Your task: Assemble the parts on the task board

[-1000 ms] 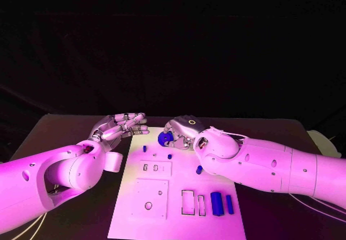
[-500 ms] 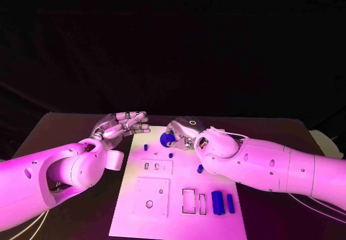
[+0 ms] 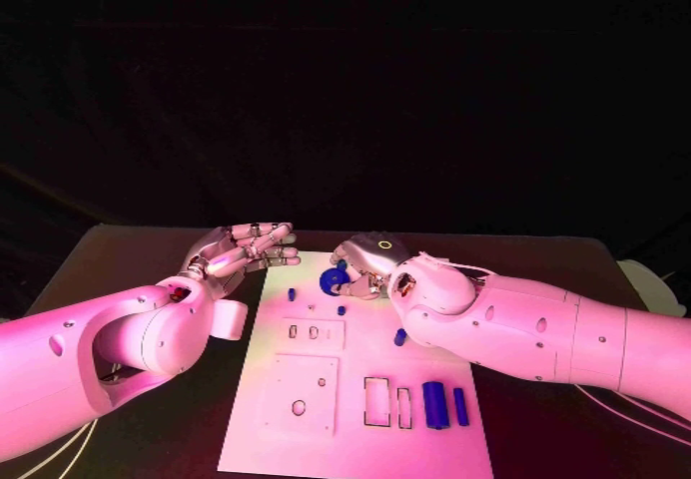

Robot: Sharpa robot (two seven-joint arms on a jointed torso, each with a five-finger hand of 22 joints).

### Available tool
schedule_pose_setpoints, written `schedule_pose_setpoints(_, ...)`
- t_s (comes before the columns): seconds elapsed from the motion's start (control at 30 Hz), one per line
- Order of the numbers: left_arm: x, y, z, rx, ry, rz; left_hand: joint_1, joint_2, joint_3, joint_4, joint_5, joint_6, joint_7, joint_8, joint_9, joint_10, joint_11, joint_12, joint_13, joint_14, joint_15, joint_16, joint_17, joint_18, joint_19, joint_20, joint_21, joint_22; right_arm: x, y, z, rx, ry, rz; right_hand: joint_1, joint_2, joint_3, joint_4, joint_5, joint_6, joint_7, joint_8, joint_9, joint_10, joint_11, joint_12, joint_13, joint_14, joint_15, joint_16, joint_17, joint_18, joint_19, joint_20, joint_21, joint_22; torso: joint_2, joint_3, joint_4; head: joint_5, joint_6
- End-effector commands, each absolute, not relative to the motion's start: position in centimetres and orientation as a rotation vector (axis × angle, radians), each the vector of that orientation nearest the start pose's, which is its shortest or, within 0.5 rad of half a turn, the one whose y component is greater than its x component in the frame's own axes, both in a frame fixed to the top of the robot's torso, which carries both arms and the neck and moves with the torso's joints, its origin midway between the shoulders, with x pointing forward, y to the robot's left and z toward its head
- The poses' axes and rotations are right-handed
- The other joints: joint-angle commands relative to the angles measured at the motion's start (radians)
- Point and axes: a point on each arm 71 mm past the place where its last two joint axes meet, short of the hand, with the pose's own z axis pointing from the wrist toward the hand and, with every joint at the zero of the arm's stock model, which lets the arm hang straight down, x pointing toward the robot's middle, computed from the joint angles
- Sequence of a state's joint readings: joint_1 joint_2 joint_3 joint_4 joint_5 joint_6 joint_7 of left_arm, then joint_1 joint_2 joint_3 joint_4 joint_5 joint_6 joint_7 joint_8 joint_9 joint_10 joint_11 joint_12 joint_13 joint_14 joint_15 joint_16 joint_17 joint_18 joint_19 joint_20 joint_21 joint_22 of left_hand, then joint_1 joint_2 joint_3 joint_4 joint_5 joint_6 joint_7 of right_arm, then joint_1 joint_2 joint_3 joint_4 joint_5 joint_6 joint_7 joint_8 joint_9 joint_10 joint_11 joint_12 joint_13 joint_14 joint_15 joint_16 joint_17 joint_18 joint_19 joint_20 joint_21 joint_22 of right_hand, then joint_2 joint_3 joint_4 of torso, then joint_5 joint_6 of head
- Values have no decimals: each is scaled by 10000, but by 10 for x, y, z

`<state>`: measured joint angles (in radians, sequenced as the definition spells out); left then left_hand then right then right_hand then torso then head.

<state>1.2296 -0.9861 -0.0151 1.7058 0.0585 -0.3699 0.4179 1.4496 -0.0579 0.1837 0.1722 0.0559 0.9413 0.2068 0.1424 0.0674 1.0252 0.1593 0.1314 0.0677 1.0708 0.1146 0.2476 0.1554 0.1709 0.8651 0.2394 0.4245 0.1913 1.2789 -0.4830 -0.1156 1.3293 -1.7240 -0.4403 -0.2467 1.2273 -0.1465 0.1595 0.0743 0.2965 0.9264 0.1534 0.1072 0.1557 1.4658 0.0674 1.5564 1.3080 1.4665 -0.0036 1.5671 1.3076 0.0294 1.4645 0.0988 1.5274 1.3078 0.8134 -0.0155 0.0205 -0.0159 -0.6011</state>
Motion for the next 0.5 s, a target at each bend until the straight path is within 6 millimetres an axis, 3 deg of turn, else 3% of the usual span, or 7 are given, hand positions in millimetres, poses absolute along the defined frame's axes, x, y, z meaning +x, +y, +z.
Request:
schedule_pose_setpoints(0.03,463,228,-140,-11330,13242,-15984,-5,85,27,-59,-23,41,32,-51,-12,19,19,-32,-10,-22,12,-40,17,112,-58,17,69,-11,509,-70,-166,-4069,14243,5629,-166,-13,-139,116,107,-128,41,-151,-41,822,88,-46,2369,1043,84,37,2632,-138,648,112,-11,2150,3,-1,3,-2,15)
schedule_pose_setpoints(0.33,463,229,-140,-11343,13224,-15941,-2,79,31,-71,-23,42,36,-65,-12,21,23,-53,-10,-32,17,-58,17,110,-70,21,72,-12,506,-76,-164,-3888,14109,5744,-144,3,-248,288,496,190,55,-157,2,839,111,-32,2390,1043,115,37,2632,-144,670,170,9,2182,-4,9,-8,13,31)
schedule_pose_setpoints(0.5,463,230,-140,-11346,13212,-15924,-2,78,32,-73,-23,43,36,-66,-12,21,23,-55,-10,-34,18,-61,17,110,-71,21,73,-12,499,-88,-158,-3382,13674,6186,-123,88,-218,361,935,490,35,-107,45,920,91,34,2480,1043,100,37,2632,-173,749,164,91,2274,-22,10,-19,6,62)
